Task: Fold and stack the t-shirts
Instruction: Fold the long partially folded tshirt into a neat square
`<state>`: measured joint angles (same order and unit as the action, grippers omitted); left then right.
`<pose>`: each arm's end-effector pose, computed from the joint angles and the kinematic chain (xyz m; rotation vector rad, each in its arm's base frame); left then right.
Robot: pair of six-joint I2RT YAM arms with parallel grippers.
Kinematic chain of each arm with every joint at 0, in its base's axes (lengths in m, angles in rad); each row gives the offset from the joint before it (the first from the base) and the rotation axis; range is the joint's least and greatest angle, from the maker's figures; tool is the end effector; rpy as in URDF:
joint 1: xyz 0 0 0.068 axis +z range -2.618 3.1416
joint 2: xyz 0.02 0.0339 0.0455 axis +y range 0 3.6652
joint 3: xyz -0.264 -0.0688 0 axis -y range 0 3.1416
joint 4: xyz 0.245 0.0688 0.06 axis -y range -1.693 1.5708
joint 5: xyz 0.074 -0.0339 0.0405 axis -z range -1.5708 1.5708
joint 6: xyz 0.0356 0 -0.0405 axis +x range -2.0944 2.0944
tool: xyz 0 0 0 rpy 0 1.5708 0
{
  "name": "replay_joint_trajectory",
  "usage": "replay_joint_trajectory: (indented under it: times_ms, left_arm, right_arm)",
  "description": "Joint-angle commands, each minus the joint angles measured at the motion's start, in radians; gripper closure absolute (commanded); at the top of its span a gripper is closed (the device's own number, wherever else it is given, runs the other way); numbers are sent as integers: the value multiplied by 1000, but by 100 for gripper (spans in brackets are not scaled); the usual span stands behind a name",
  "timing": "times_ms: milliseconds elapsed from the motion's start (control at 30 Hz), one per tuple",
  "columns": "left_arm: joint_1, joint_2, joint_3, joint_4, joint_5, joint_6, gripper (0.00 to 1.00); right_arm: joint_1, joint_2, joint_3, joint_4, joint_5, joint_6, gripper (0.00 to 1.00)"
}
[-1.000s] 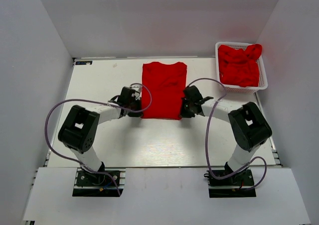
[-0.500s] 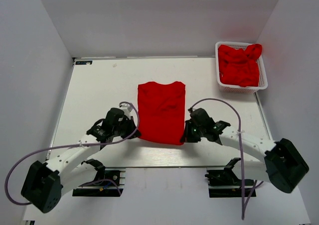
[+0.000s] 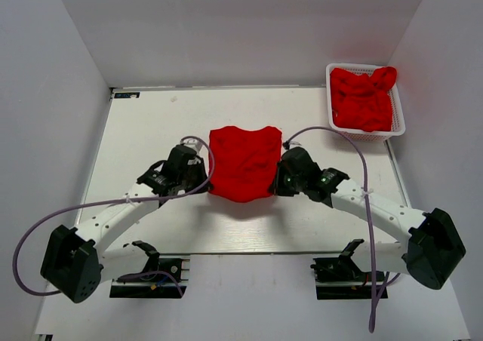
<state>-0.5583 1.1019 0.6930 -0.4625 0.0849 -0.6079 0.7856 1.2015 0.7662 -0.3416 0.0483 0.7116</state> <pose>0.1849 -0.1190 0.2229 -0.0236 2.5377 -0.5995 0.1782 0.1758 0.2340 -0.0658 2.4487 0.6555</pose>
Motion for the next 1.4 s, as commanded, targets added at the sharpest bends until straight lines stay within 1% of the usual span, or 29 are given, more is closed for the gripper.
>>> replay_joint_trajectory:
  times_ms: [0,33,167,300,433,500,700,800,967,1067,1200,1300,1367]
  left_arm:
    - [12,47,117,4,-96,-18,100]
    - [12,87,166,4,-143,-18,100]
    - [12,163,276,4,-212,-18,100]
    - [21,280,390,4,-252,5,100]
    - [31,364,506,-21,-307,36,100]
    - [43,392,536,-34,-327,36,100]
    - [73,484,628,-13,-327,68,100]
    - [96,555,703,-13,-315,89,100]
    - [127,650,755,-22,-306,99,100]
    - [147,693,795,-1,-277,117,100]
    - [169,756,844,19,-277,129,100]
    - [179,806,899,35,-223,145,100]
    - [189,868,954,1,-203,158,100]
  right_arm:
    - [-9,30,116,-3,163,-40,100]
    - [-17,38,130,-7,220,-41,100]
    - [-46,102,211,-5,300,-104,100]
    - [-83,162,300,10,312,-147,100]
    - [-129,211,349,10,305,-159,100]
    - [-157,239,375,18,291,-173,100]
    - [-217,334,479,30,230,-205,100]
    - [-249,392,527,27,184,-227,100]
    - [-284,487,631,16,130,-242,100]
    - [-307,555,671,13,102,-245,100]
    - [-335,621,740,7,64,-248,100]
    - [-351,679,797,-5,48,-248,100]
    - [-361,717,859,-33,33,-253,100]
